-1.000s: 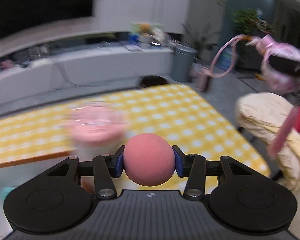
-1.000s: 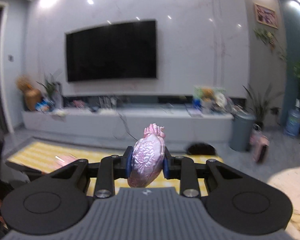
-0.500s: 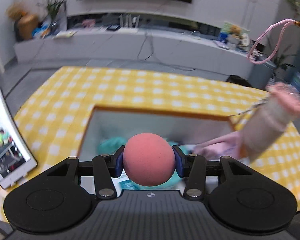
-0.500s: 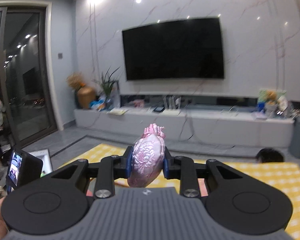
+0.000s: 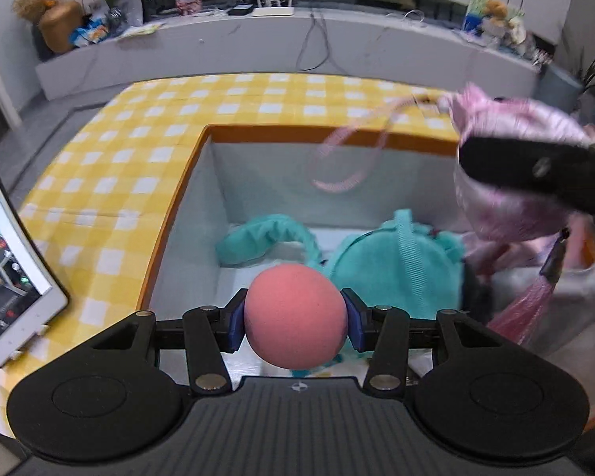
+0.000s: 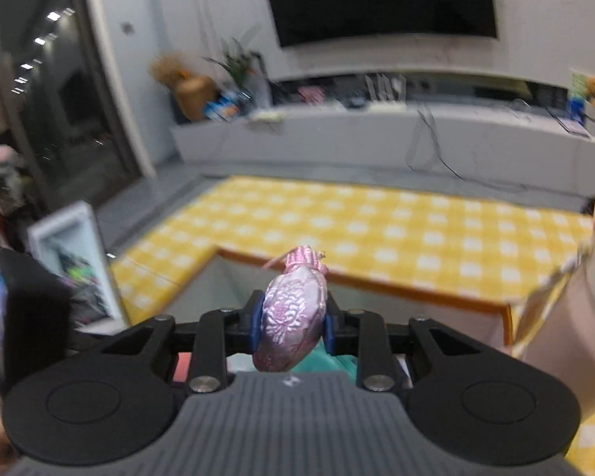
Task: Organize soft objects
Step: 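Carry the pink ball and pink pouch over the orange box with both tools, then lower the ball and pouch into the box and open both tools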
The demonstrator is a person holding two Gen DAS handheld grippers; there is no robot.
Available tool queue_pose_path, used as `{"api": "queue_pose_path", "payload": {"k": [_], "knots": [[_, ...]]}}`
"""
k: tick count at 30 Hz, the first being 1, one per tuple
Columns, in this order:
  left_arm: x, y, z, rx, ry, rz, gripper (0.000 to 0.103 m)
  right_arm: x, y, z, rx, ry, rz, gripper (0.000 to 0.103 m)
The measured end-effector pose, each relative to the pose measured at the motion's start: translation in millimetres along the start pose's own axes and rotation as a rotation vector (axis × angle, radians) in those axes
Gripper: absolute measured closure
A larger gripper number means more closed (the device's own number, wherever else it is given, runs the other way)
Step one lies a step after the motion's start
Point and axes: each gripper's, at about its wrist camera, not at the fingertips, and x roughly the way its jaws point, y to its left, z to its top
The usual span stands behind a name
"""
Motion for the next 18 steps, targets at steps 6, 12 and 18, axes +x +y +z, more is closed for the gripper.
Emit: {"api": "queue_pose_path", "payload": {"k": [6,12,18], "knots": [[1.3,-0.7,-6.6,0.017,-0.007,0.017,0.043,20.7,1.1,-24.0,-0.074,0.102,-0.095,0.075],[2.6,2.0,-2.9,-0.045,0.021,0.003,0.015,19.3,-10.0,-23.4,-0.063,0.103,-0.117,0.075],[-12.9,-2.9,-5.7,-0.092,-0.136,0.090,0.000,10.7,-11.1,-29.1,-0.091,0.103,-0.108,0.075]]}}
